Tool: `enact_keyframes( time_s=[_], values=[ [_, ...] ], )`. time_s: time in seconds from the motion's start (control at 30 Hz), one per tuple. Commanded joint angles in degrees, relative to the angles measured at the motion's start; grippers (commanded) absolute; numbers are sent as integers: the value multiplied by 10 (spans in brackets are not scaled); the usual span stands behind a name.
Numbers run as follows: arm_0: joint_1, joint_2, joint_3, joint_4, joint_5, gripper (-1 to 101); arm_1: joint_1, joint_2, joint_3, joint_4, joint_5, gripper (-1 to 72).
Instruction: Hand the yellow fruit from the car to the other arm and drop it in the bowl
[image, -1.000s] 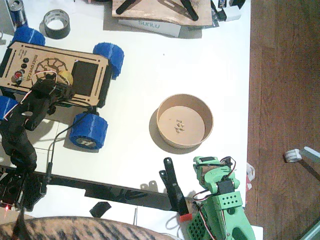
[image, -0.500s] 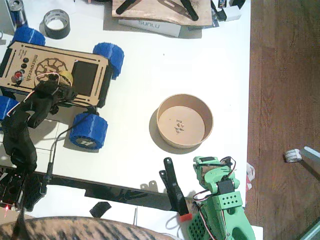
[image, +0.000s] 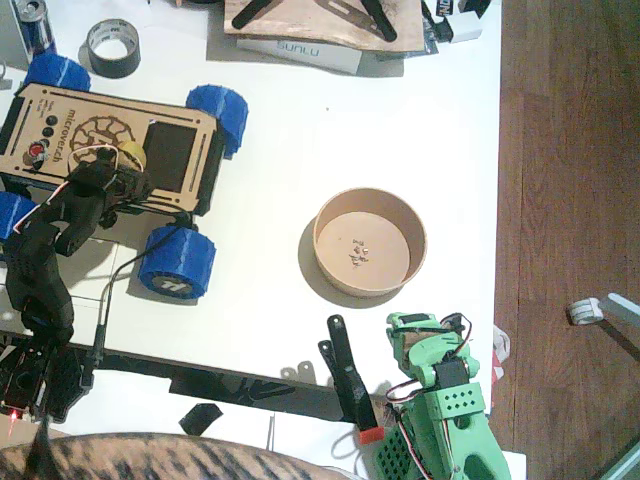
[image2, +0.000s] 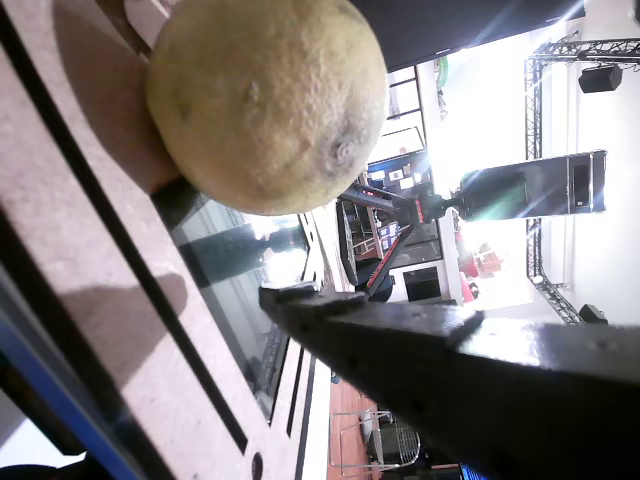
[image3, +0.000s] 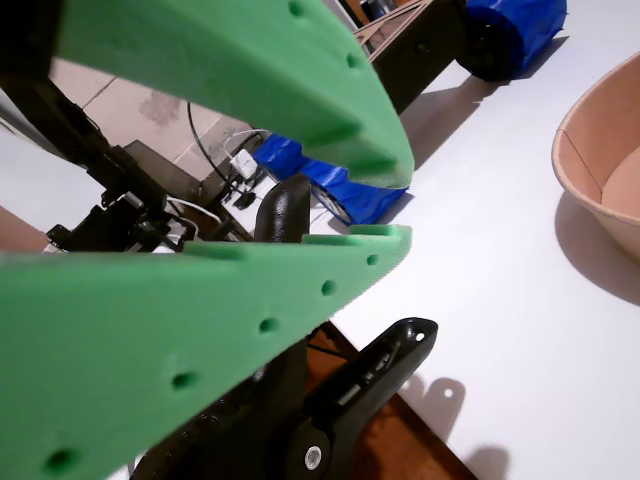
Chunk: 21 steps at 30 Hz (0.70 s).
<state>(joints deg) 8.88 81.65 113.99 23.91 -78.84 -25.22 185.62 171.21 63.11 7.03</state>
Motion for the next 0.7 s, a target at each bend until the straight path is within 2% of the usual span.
enact_keyframes(
  time_s=[0.0, 0.07, 0.67],
  values=[
    [4, 14, -28, 0, 2, 98, 3, 6, -28, 4, -9, 7],
    [4, 15, -28, 3, 2, 34, 3, 6, -28, 4, -9, 7],
    [4, 14, -22, 17, 2, 36, 4, 6, -28, 4, -9, 7]
  ],
)
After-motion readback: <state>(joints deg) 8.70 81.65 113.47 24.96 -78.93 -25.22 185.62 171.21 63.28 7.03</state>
